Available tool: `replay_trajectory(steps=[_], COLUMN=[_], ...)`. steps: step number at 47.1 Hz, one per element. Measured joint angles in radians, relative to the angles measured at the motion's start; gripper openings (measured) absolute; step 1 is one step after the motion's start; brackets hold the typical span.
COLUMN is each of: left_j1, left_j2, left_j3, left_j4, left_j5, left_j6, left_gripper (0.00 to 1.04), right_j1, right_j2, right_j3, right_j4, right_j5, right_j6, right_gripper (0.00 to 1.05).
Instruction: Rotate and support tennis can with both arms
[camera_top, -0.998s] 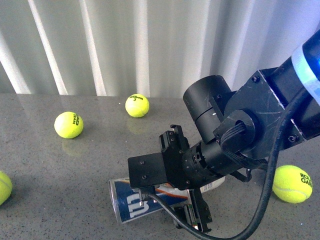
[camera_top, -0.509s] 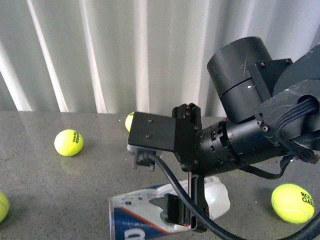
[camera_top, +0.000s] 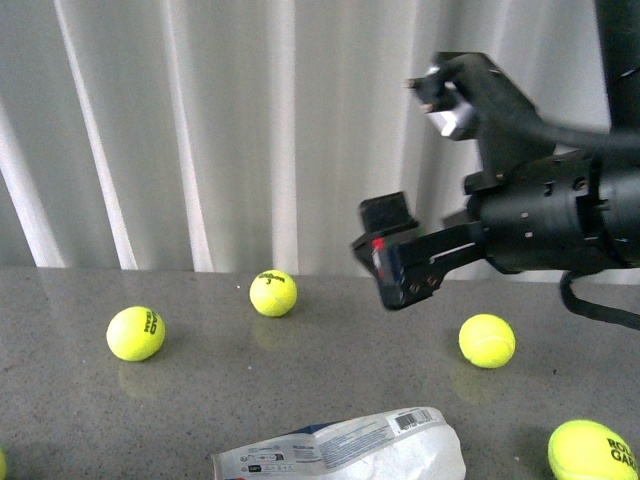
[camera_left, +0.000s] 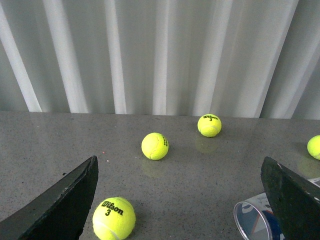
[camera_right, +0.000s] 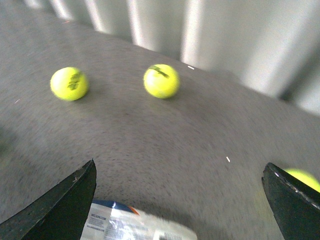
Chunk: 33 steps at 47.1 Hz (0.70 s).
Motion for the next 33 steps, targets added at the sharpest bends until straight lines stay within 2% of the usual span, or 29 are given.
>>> replay_trajectory(steps=[2, 4, 10, 14, 17, 20, 31, 33], left_j1=[0.000, 0.000, 0.000, 0.000, 0.000, 0.000, 0.000, 0.000], left_j2=[0.000, 0.000, 0.000, 0.000, 0.000, 0.000, 0.000, 0.000], left_j3=[0.000, 0.000, 0.000, 0.000, 0.000, 0.000, 0.000, 0.000], left_j4=[0.000, 0.000, 0.000, 0.000, 0.000, 0.000, 0.000, 0.000], left_j5=[0.000, 0.000, 0.000, 0.001, -0.003, -0.003, 0.000, 0.000], left_j6=[0.000, 0.000, 0.000, 0.000, 0.000, 0.000, 0.000, 0.000], left_gripper=[0.98, 0.98, 0.98, 0.98, 0.98, 0.98, 0.98, 0.98], right_j1=[-0.013, -0.025, -0.030, -0.023, -0.051, -0.087, -0.172, -0.179], right_j2=[-0.018, -0.020, -0.017, -0.011, -0.053, -0.130, -0.333, -0.357], right_j3=[-0.007, -0.012, -0.019, -0.198, -0.333, -0.425, -0.642, -0.660], right_j4=[-0.053, -0.066, -0.060, 0.420, 0.658, 0.744, 0.753, 0.749], right_j5=[0.078, 0.100, 0.115, 0.376, 0.389, 0.369, 0.282, 0.276], right_j6=[0.132, 0.226, 0.318, 0.164, 0.083, 0.045, 0.010, 0.011], right_gripper=[0.98, 0.98, 0.97, 0.79, 0.65, 0.51, 0.03, 0.03])
